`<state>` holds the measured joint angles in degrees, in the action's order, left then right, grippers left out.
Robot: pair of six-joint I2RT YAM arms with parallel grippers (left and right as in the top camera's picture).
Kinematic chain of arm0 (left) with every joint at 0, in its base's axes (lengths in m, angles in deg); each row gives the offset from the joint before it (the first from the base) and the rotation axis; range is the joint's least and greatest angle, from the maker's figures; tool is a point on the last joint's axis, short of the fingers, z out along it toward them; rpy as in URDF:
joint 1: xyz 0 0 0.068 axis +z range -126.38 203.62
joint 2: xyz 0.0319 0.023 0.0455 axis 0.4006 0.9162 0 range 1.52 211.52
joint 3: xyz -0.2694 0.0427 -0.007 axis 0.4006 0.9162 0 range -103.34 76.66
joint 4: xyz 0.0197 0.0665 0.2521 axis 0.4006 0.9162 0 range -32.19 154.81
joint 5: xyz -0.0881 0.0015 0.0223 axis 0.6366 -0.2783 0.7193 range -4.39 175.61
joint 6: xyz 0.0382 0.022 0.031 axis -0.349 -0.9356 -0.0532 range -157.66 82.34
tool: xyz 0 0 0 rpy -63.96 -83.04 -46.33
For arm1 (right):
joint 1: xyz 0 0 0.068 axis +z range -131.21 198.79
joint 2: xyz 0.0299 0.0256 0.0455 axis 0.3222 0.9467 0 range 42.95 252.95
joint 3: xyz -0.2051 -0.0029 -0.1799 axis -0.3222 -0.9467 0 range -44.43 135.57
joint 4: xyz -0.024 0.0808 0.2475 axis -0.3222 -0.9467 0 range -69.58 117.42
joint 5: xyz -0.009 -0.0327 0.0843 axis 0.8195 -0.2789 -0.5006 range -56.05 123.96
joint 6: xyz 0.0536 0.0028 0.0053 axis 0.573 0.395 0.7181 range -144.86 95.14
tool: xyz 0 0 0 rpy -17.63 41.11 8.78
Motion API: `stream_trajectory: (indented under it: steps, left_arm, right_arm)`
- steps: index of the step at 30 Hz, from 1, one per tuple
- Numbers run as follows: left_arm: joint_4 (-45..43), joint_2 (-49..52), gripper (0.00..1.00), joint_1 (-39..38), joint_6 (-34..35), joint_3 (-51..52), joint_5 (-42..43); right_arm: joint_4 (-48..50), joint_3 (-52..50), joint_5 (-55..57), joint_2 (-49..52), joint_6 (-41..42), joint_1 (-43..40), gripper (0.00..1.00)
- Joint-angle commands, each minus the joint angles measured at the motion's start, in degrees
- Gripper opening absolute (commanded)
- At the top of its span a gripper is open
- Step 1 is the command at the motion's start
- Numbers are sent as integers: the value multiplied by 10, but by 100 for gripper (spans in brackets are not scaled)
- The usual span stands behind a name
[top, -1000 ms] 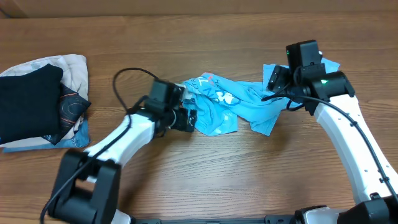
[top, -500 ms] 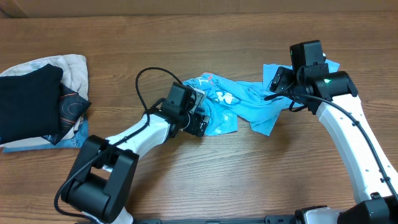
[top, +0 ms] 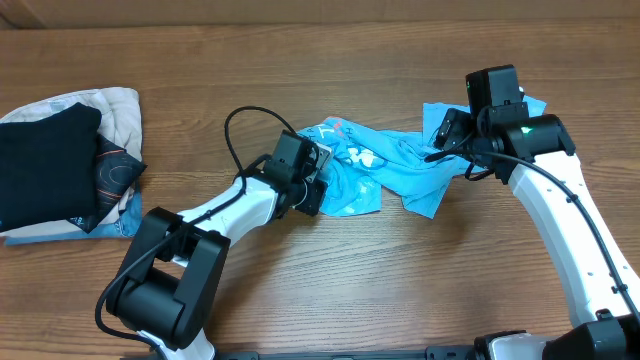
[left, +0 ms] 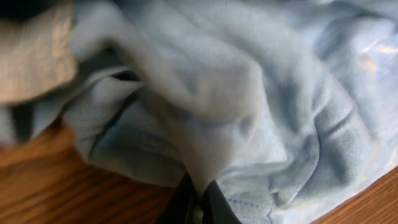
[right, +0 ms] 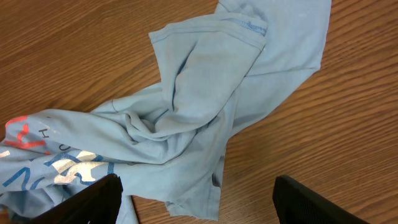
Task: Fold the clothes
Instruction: 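Reach the left gripper to the shirt's left edge and grasp it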
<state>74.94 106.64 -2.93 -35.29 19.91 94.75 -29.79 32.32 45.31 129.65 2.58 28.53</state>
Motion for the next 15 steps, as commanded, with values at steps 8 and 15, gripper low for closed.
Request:
stream_trajectory:
  steps: [8, 15]
  left_arm:
    - [200, -170, 4, 20, -33, -186, -236]
    - [216, -254, 4, 48, -37, -242, -243]
  right_arm:
    - [-1, 5, 1, -4, -9, -2, 86]
    - [-6, 5, -29, 7, -9, -2, 85]
